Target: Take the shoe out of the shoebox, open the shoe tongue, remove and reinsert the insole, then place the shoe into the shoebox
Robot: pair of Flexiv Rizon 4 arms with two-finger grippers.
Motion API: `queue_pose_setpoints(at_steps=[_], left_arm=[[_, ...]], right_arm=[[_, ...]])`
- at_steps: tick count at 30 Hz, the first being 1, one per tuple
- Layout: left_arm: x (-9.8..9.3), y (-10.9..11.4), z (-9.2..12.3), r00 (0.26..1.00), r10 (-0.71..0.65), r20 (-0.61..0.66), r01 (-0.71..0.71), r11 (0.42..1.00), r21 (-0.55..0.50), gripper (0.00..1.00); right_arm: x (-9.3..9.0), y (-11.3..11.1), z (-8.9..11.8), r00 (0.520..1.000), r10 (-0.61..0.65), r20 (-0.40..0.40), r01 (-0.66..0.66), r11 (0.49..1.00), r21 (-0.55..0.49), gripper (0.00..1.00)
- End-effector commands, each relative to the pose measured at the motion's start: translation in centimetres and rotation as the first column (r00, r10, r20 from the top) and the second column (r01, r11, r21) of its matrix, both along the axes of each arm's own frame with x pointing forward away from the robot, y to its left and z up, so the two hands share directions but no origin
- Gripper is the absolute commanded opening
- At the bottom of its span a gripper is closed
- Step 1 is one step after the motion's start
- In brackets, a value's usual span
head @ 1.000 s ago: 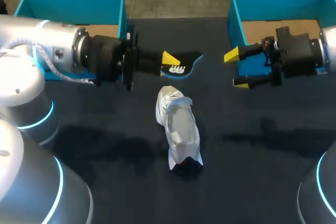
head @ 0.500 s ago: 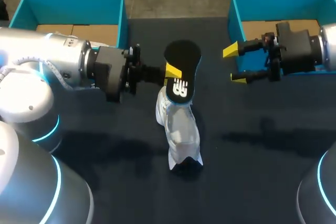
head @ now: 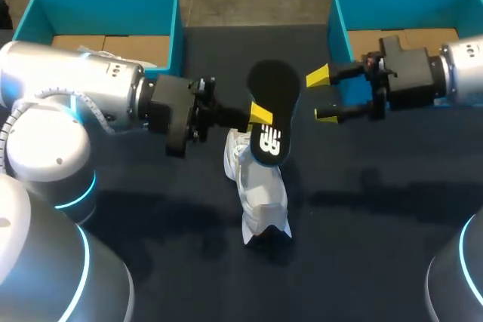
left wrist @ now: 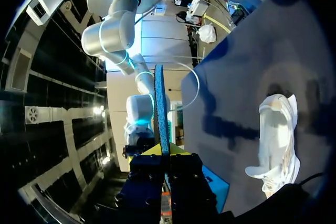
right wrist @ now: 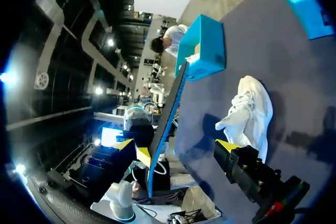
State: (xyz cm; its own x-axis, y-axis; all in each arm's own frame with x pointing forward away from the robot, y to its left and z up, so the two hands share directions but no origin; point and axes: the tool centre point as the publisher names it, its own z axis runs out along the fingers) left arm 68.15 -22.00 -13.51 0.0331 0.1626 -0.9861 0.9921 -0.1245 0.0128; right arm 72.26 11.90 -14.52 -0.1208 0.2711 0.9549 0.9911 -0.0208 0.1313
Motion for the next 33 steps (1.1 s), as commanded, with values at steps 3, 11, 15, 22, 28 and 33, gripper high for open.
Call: queue_pose_setpoints(at_steps=[3, 11, 15, 22, 28, 33], left_arm=[[0.8, -1.8, -0.6, 1.0, -0.001, -0.004, 0.001, 1.0, -0.01, 0.0], [0.7, -2.7, -1.0, 1.0, -0.008, -0.003, 0.008, 1.0, -0.014, 0.0], [0.7, -3.1, -1.0, 1.0, -0.015, -0.002, 0.015, 1.0, -0.016, 0.0], [0.8, -3.0, -1.1, 1.0, -0.021, -0.004, 0.02, 1.0, -0.015, 0.0], [0.8, -3.0, -1.3, 0.999, -0.014, -0.029, 0.014, 1.0, -0.017, 0.0], [0.7, -3.0, -1.5, 0.998, 0.009, -0.062, -0.01, 1.0, -0.017, 0.51]], right_arm=[[1.3, 1.6, -0.2, 1.0, 0.027, -0.001, -0.027, 1.0, 0.004, 0.87], [1.5, 2.1, -0.3, 0.999, 0.038, -0.001, -0.038, 0.999, 0.009, 0.56], [1.6, 2.2, -0.3, 0.999, 0.041, -0.003, -0.041, 0.999, 0.011, 0.46], [1.5, 2.2, -0.6, 0.999, 0.039, -0.011, -0.038, 0.999, 0.013, 0.34], [1.5, 2.4, -0.7, 0.999, 0.036, -0.008, -0.036, 0.999, 0.015, 0.0], [1.4, 2.5, -0.9, 0.999, 0.038, -0.005, -0.038, 0.999, 0.021, 0.0]])
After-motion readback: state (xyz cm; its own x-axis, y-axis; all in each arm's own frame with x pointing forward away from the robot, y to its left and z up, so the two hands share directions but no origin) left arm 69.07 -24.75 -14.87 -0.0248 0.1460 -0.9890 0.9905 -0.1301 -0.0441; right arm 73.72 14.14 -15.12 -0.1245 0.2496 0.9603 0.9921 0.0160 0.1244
